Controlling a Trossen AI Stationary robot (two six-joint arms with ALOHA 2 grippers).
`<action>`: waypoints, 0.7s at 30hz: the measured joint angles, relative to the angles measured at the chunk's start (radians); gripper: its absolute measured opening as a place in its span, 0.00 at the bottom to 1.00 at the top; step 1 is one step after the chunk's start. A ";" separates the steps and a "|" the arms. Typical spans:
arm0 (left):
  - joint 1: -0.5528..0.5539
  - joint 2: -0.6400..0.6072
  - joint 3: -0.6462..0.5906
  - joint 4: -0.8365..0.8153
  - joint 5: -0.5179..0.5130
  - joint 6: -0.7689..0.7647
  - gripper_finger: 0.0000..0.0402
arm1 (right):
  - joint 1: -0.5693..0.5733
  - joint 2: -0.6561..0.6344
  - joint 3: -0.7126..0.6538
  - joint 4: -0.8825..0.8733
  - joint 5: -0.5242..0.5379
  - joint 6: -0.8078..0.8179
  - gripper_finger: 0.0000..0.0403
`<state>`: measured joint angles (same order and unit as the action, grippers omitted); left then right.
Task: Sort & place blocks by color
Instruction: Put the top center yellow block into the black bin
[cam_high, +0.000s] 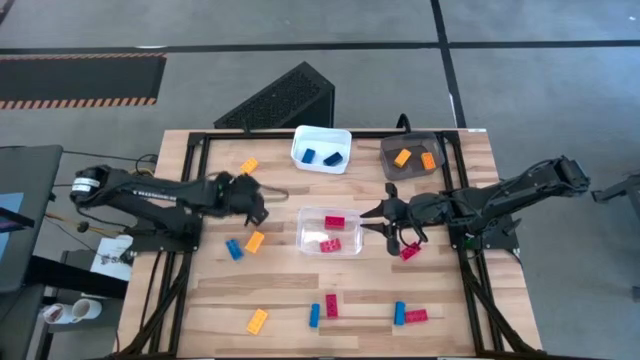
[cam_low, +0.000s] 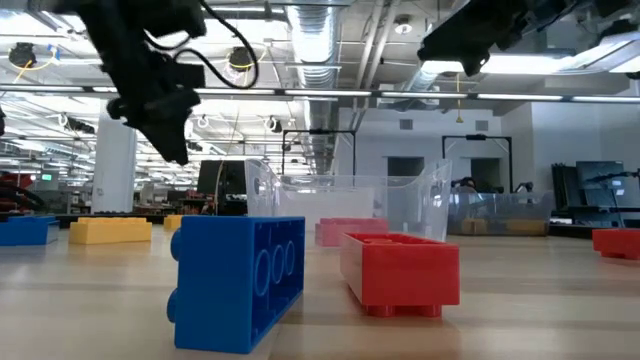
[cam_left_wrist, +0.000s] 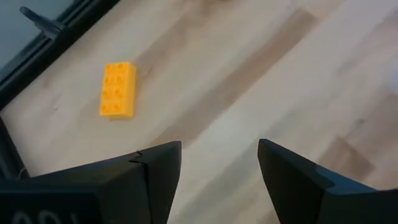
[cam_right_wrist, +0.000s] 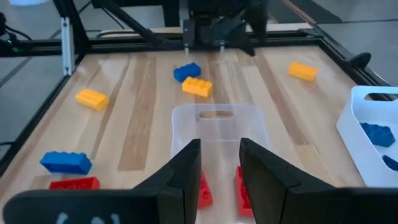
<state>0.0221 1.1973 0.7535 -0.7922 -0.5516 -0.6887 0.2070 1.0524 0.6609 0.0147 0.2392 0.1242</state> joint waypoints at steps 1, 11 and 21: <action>0.045 0.000 0.005 0.007 0.023 0.040 0.50 | 0.000 0.003 0.000 -0.004 0.001 -0.001 0.33; 0.500 0.008 0.021 0.121 0.290 0.356 0.58 | 0.011 0.003 -0.001 -0.009 0.002 -0.011 0.33; 0.696 0.155 0.021 0.173 0.417 0.479 0.77 | 0.013 0.003 -0.001 -0.006 0.002 -0.028 0.33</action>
<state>0.7178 1.3522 0.7750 -0.6192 -0.1349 -0.2102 0.2203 1.0554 0.6598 0.0084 0.2413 0.0967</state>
